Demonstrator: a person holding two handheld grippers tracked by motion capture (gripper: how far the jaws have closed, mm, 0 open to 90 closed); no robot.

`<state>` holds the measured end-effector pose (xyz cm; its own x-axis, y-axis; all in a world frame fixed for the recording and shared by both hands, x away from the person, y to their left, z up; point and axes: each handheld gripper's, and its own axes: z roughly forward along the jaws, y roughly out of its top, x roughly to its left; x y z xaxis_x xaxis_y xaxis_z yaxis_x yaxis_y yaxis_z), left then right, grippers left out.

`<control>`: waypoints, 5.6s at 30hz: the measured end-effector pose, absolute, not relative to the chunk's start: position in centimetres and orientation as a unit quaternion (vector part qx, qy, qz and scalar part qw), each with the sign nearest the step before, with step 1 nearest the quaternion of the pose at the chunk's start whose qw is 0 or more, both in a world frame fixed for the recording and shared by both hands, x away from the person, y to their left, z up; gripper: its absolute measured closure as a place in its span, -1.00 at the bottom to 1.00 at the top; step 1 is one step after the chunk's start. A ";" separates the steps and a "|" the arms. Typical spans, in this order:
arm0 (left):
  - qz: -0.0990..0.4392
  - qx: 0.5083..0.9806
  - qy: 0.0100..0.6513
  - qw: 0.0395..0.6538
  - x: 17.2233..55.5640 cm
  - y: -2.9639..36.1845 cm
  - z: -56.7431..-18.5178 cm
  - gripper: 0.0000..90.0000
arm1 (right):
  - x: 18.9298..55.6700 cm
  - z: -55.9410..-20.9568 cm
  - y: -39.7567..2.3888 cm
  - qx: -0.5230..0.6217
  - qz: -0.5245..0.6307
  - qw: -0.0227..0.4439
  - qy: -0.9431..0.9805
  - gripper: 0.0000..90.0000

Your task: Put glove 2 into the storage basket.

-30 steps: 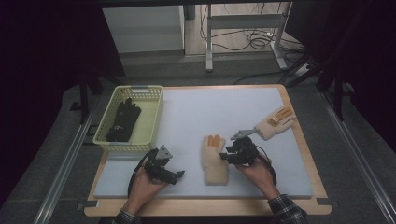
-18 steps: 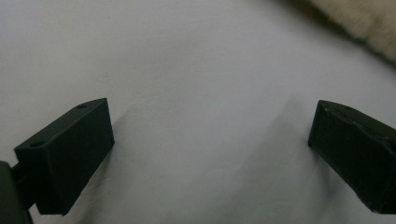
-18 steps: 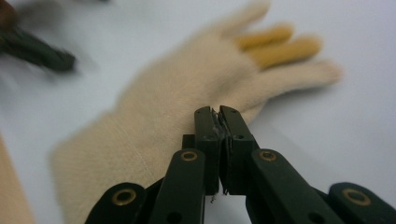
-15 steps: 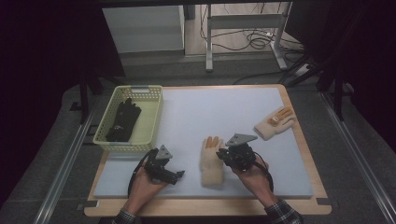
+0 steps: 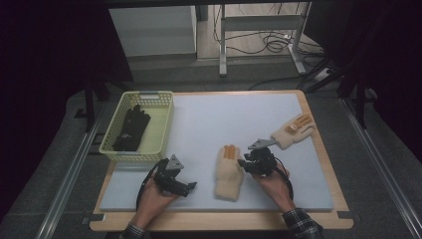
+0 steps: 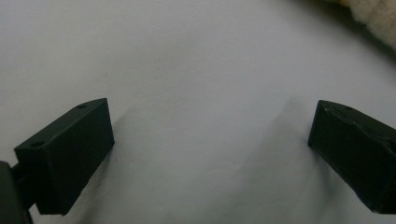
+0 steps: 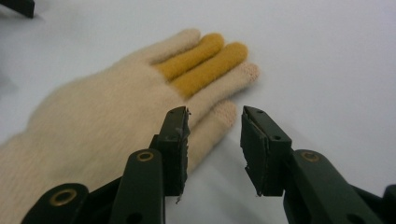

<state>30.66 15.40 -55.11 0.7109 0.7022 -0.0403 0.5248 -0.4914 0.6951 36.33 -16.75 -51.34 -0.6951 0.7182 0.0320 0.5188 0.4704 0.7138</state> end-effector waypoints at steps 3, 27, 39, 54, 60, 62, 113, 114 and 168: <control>0.125 0.854 0.359 0.354 30.7 15.4 -55.1 -0.99 | 37.1 -52.0 -16.4 0.365 0.351 0.140 0.851 0.45; 0.125 0.854 0.359 0.354 30.7 15.4 -55.1 -0.99 | 38.3 -50.1 -21.6 0.410 0.376 0.164 0.815 0.31; 0.125 0.854 0.359 0.354 30.7 15.4 -55.1 -0.99 | 40.6 -49.3 -26.5 0.459 0.361 0.209 0.785 0.22; 0.125 0.855 0.358 0.353 30.7 15.4 -55.1 -0.99 | 44.3 -49.3 -31.3 0.509 0.331 0.250 0.754 0.16; 0.125 0.855 0.358 0.353 30.7 15.4 -55.1 -0.99 | 46.4 -49.8 -32.2 0.526 0.332 0.254 0.741 -0.09; 0.125 0.855 0.358 0.354 30.7 15.4 -55.1 -0.99 | 47.0 -50.0 -32.3 0.527 0.332 0.252 0.741 -0.14; 0.126 0.854 0.359 0.354 30.7 15.4 -55.1 -0.99 | 33.8 -42.7 -20.2 0.280 0.451 0.131 0.838 0.42; 0.126 0.854 0.359 0.354 30.7 15.4 -55.1 -0.99 | 33.5 -42.9 -19.4 0.270 0.448 0.119 0.844 0.42; 0.126 0.853 0.360 0.355 30.7 15.4 -55.1 -0.98 | 29.8 -53.0 -18.5 0.282 0.388 0.069 0.875 0.85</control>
